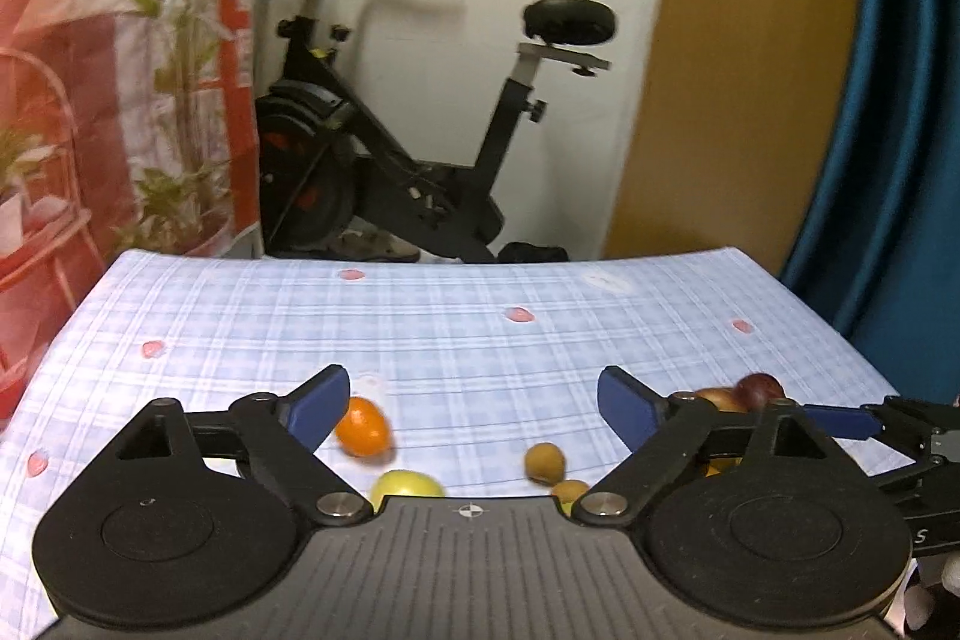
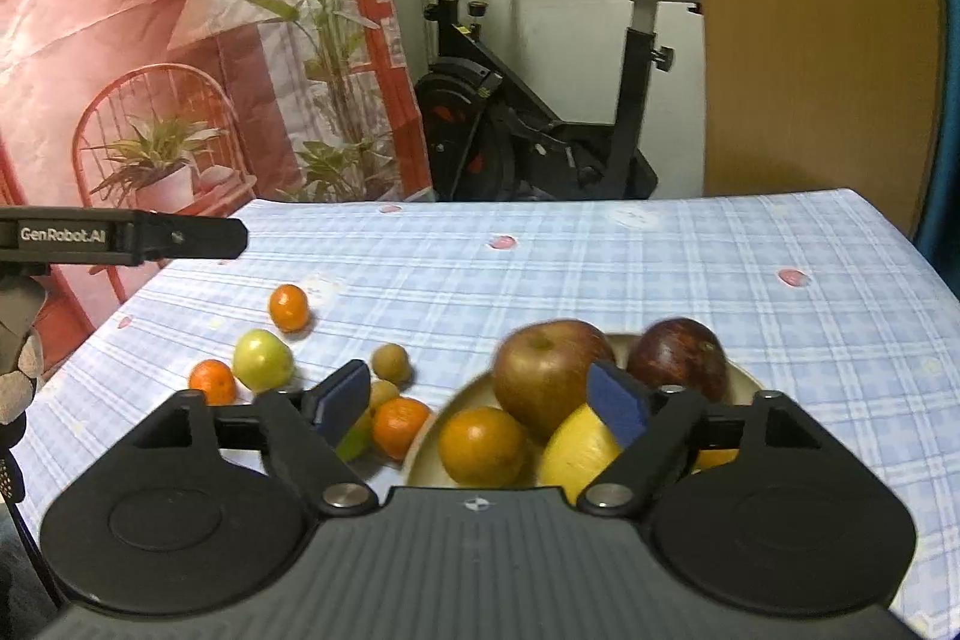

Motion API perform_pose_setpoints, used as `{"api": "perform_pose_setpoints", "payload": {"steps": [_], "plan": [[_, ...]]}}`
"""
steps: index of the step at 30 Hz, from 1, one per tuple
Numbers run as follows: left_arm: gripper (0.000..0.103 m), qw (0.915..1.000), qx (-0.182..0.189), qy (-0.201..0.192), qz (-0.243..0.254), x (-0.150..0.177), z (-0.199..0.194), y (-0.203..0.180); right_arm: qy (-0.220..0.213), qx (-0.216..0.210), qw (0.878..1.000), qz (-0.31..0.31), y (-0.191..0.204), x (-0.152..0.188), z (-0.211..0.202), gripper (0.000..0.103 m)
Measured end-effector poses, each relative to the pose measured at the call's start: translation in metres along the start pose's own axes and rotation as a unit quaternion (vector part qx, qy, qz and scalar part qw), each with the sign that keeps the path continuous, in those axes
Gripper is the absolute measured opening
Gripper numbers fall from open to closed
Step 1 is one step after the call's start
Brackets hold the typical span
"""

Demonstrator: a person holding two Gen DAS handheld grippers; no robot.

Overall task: Organize fruits
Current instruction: 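Lower the grapefruit onto the plate and open the left tool, then move the left tool back toward the loose fruit on the table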

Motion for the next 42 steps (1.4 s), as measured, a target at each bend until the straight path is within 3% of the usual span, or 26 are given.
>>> {"api": "perform_pose_setpoints", "payload": {"steps": [4,7,11,19,25,32,38,42], "plan": [[0.092,0.9999,-0.006,0.010,-0.003,-0.006,-0.007,0.013,0.006,-0.014,1.000,0.004,0.013,-0.009,0.002,0.100],[0.092,0.9996,-0.027,0.001,0.010,-0.010,-0.017,0.021,0.014,-0.002,1.000,0.009,0.021,-0.015,0.004,0.102],[0.092,0.9993,-0.034,-0.004,0.014,-0.015,-0.022,0.025,0.033,0.024,0.999,0.000,0.029,-0.022,0.012,0.103],[0.092,0.9985,-0.051,-0.001,0.023,-0.010,-0.024,0.027,0.031,0.012,0.999,0.014,0.035,-0.025,0.021,0.103],[0.092,0.9992,-0.038,0.004,-0.013,-0.005,-0.024,0.037,0.026,0.004,0.999,0.025,0.037,-0.026,0.024,0.103],[0.092,0.9972,-0.060,0.012,-0.042,-0.001,-0.026,0.049,0.028,0.017,0.999,0.006,0.039,-0.028,0.024,0.103],[0.092,0.9957,-0.082,0.026,-0.035,0.005,-0.025,0.049,0.041,-0.009,0.999,0.006,0.037,-0.023,0.030,0.103],[0.092,0.9962,-0.075,0.031,-0.033,0.009,-0.024,0.051,0.062,-0.019,0.998,0.006,0.038,-0.017,0.040,0.102]]}}
Point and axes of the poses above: each gripper's, at about its wrist camera, not at the fingertips, and z roughly the way its jaws point, y to its left, x to its underside, the point moved 3 cm from there along z, roughly the way its jaws point
